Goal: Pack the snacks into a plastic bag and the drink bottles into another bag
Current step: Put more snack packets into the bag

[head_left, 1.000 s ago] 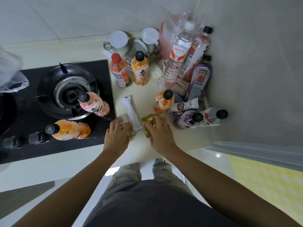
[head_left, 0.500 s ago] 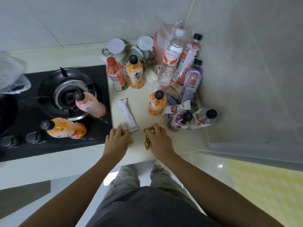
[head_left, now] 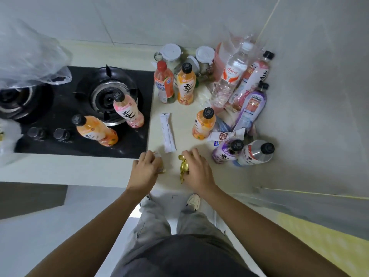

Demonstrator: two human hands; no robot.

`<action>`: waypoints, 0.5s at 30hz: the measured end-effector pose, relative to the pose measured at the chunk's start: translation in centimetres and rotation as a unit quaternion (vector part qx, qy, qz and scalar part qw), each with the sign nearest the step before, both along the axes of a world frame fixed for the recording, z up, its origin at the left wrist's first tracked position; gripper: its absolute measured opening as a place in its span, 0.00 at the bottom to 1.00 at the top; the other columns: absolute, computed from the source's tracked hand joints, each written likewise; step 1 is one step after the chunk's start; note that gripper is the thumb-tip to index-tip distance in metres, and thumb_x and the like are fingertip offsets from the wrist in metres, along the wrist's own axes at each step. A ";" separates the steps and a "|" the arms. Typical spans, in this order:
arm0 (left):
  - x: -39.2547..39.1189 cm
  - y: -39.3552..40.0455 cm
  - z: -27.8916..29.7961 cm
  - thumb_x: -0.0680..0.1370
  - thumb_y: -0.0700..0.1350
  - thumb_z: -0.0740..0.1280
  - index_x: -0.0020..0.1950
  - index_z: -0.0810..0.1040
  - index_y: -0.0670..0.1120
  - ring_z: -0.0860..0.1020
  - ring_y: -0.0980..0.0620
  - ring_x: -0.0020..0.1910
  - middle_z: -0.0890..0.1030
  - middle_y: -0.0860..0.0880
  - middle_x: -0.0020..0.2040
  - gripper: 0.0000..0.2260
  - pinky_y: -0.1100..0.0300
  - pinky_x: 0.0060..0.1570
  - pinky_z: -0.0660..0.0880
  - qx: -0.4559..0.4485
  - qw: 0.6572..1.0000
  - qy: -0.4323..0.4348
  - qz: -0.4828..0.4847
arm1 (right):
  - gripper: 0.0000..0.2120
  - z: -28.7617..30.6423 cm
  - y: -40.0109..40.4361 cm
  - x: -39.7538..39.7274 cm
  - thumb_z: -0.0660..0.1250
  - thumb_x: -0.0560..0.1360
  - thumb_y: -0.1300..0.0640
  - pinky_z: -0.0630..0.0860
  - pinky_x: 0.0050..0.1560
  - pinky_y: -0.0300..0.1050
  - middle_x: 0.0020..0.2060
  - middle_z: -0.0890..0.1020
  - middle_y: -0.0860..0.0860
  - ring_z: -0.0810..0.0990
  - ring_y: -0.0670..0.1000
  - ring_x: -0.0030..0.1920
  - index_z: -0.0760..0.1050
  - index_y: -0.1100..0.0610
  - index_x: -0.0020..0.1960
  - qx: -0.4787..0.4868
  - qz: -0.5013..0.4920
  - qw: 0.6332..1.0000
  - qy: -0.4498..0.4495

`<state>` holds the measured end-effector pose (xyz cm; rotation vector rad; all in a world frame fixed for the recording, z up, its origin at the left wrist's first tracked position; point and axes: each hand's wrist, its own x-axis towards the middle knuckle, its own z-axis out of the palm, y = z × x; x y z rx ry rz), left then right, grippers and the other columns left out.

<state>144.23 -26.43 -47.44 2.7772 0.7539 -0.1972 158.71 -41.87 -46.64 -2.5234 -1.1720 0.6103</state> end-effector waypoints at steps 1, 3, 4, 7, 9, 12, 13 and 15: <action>-0.4 0.0 0.4 0.68 0.35 0.75 0.53 0.76 0.46 0.70 0.44 0.50 0.72 0.46 0.52 0.17 0.50 0.43 0.70 0.000 1.000 -0.008 0.013 | 0.29 0.1 0.4 -0.3 0.74 0.66 0.64 0.76 0.45 0.51 0.59 0.70 0.51 0.78 0.59 0.49 0.69 0.50 0.63 0.005 0.007 1.000 0.000; -1.8 0.1 1.3 0.68 0.36 0.75 0.53 0.75 0.47 0.70 0.44 0.49 0.71 0.47 0.52 0.17 0.50 0.41 0.70 0.002 0.999 -0.025 0.037 | 0.31 0.8 1.7 -1.2 0.76 0.66 0.62 0.75 0.45 0.50 0.58 0.70 0.50 0.78 0.58 0.48 0.69 0.48 0.64 0.023 0.032 0.999 0.001; -2.7 0.3 1.8 0.68 0.36 0.74 0.53 0.76 0.47 0.70 0.44 0.49 0.71 0.47 0.52 0.17 0.51 0.40 0.70 0.002 0.998 -0.034 0.051 | 0.30 1.2 2.6 -1.9 0.76 0.66 0.61 0.75 0.46 0.50 0.58 0.70 0.50 0.78 0.58 0.48 0.69 0.48 0.65 0.034 0.050 0.998 0.002; -6.5 1.5 3.3 0.70 0.38 0.75 0.54 0.76 0.48 0.70 0.46 0.48 0.70 0.48 0.51 0.16 0.51 0.40 0.72 -0.006 0.993 -0.064 0.099 | 0.30 2.7 6.0 -4.8 0.76 0.67 0.60 0.77 0.47 0.50 0.58 0.70 0.49 0.79 0.57 0.50 0.68 0.47 0.65 0.064 0.105 0.992 0.013; -9.8 2.6 4.3 0.72 0.39 0.74 0.56 0.76 0.49 0.69 0.47 0.49 0.70 0.50 0.52 0.15 0.51 0.41 0.73 -0.013 0.989 -0.079 0.128 | 0.31 3.8 8.6 -7.4 0.78 0.67 0.59 0.78 0.49 0.50 0.58 0.70 0.48 0.79 0.56 0.52 0.68 0.47 0.65 0.078 0.139 0.987 0.025; -15.8 4.4 5.5 0.72 0.41 0.75 0.56 0.76 0.50 0.68 0.49 0.48 0.71 0.51 0.52 0.15 0.55 0.39 0.70 -0.008 0.978 -0.103 0.180 | 0.32 5.1 12.8 -12.5 0.80 0.66 0.58 0.79 0.50 0.50 0.58 0.69 0.46 0.80 0.55 0.53 0.67 0.46 0.63 0.104 0.190 0.975 0.050; -18.0 5.0 5.8 0.72 0.40 0.75 0.55 0.76 0.50 0.69 0.49 0.48 0.71 0.50 0.52 0.15 0.56 0.38 0.68 -0.005 0.973 -0.110 0.202 | 0.31 5.3 14.3 -14.4 0.80 0.66 0.58 0.80 0.51 0.51 0.58 0.69 0.46 0.79 0.54 0.53 0.67 0.46 0.62 0.113 0.208 0.970 0.062; -22.9 6.2 6.3 0.70 0.39 0.74 0.52 0.74 0.51 0.69 0.48 0.46 0.70 0.51 0.51 0.15 0.54 0.37 0.69 -0.003 0.961 -0.123 0.249 | 0.31 5.8 17.5 -18.8 0.80 0.66 0.59 0.79 0.52 0.51 0.58 0.70 0.45 0.79 0.54 0.54 0.68 0.46 0.62 0.120 0.243 0.959 0.079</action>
